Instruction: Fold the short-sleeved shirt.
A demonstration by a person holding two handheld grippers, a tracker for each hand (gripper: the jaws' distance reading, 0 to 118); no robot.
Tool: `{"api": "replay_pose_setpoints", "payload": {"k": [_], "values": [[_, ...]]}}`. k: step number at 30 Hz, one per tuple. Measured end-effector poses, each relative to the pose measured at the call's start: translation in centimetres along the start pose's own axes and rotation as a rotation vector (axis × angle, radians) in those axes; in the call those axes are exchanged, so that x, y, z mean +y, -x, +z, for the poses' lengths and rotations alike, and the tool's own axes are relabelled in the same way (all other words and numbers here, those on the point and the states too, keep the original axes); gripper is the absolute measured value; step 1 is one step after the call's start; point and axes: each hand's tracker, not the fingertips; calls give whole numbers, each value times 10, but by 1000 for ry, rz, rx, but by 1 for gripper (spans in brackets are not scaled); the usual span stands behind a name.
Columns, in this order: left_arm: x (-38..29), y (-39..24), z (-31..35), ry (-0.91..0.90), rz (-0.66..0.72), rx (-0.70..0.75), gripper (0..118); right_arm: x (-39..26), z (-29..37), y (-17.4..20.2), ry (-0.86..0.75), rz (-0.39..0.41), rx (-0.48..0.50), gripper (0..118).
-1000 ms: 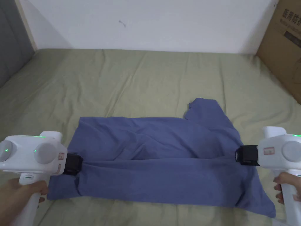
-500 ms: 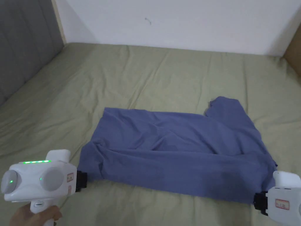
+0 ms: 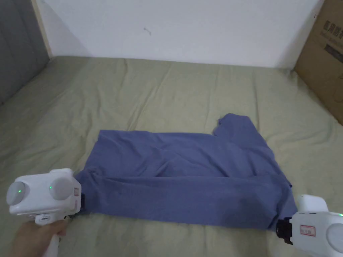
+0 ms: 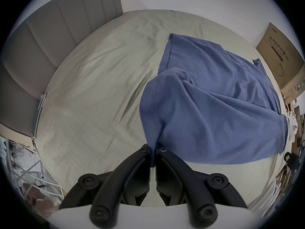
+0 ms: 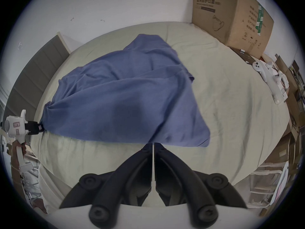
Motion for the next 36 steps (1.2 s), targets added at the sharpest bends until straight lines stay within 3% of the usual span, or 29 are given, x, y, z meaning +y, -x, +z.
{"api": "replay_pose_setpoints", "payload": {"k": [1,2,3,4,5,8,9,11,13,14,18,22,27,32,33,34,35,36], "values": [[-2,0,6,-4,5,-12,4,3,1,-7,-7,-10,3,7],[-3,4,9,-6,10,-32,4,7,1,-14,-16,-28,7,24],[-3,7,13,-11,18,-42,4,6,6,-13,-19,-41,7,62],[-4,10,16,-16,18,-46,4,10,2,-20,-18,-54,12,85],[-9,9,24,-23,9,-50,4,14,-5,-26,-2,-74,20,89],[-12,10,33,-31,-9,-54,4,24,-30,-36,74,-113,-6,86],[-13,9,35,-33,-10,-59,4,24,-41,-38,85,-112,4,72],[-15,8,34,-34,-24,-50,4,21,-58,-37,148,-132,-4,14],[-17,5,33,-22,-40,-39,4,16,-57,-33,143,-172,-22,6],[-19,5,35,-19,-54,-28,4,17,-51,-30,133,-167,-11,6],[-29,10,49,-36,-65,-25,4,19,-23,-23,92,-13,-70,6],[-58,14,66,-49,-106,26,4,6,11,-35,71,-19,-72,6],[-98,20,64,14,-114,22,4,-37,20,-54,114,46,-128,6],[-117,6,58,2,-173,59,4,-66,27,-53,139,-5,-104,6],[-116,5,59,0,-172,60,14,-67,29,-51,130,1,-91,7],[-114,6,61,-3,-161,59,33,-66,33,-48,102,23,-76,15],[-111,7,64,8,-145,65,56,-63,39,-43,91,50,-98,35],[-108,8,68,9,-131,74,88,-60,44,-38,87,74,-146,70]]}}
